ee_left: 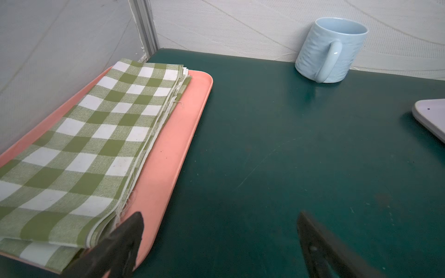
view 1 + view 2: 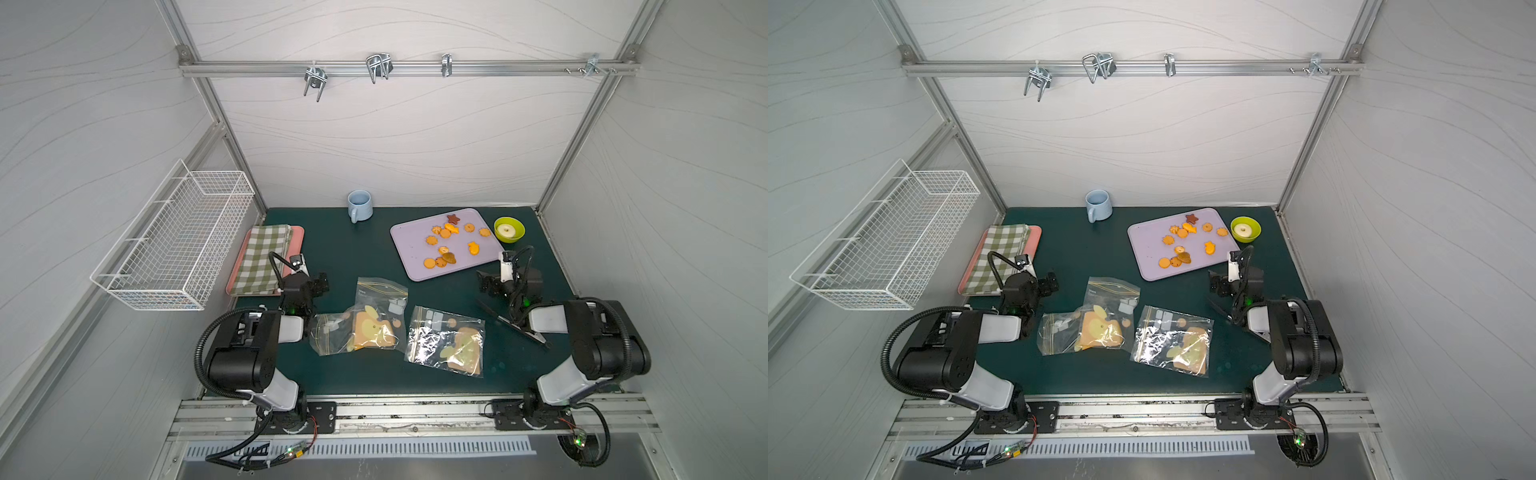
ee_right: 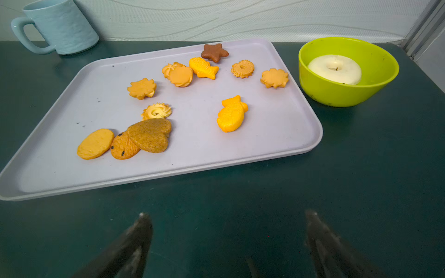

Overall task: Put the cookies into a resealable bag to prevent moisture
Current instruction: Pick up the ziploc bag from the center of the board.

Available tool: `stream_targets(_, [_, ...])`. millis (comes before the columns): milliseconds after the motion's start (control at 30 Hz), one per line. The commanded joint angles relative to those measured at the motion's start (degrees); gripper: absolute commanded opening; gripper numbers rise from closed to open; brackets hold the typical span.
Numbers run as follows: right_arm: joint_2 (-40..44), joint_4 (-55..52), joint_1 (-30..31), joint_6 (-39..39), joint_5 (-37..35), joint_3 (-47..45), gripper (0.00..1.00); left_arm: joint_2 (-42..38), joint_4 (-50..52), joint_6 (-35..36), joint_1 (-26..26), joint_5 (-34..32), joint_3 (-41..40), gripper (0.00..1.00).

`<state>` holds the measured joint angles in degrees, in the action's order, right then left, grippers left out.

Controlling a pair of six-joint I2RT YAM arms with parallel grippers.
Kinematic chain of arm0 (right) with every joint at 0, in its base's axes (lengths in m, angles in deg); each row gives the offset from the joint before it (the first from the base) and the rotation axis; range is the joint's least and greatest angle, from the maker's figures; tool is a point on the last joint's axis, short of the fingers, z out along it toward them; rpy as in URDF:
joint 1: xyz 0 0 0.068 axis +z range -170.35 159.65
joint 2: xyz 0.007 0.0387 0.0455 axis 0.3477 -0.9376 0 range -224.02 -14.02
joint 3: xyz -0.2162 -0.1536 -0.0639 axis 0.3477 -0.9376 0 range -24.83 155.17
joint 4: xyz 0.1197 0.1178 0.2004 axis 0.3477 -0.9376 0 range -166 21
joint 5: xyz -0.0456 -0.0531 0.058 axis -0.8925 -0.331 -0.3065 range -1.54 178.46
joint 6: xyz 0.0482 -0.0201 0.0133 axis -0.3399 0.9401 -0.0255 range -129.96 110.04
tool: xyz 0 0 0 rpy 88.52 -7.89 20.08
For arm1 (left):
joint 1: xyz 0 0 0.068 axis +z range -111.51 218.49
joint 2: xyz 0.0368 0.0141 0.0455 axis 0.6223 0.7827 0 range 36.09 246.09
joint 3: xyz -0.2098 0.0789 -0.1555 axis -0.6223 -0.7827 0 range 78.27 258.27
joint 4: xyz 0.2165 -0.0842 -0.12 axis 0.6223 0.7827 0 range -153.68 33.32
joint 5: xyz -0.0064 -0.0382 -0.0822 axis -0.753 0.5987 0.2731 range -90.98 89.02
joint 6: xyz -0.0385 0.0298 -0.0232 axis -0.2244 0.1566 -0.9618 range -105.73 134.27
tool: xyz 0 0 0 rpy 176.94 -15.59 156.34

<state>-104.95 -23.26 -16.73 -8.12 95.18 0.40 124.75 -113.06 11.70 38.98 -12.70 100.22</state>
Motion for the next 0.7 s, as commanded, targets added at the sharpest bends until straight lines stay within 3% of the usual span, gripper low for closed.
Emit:
stream_targets(0, [0.35,-0.31,-0.41,0.09,1.06,0.68,0.99,0.55,-0.46,0.20,0.30,0.53,1.85,0.99])
stream_targets(667, [0.20,0.05,-1.11,-0.53,2.34,0.69,0.99,0.46,-0.54,-0.20,1.00,1.72,1.71,0.99])
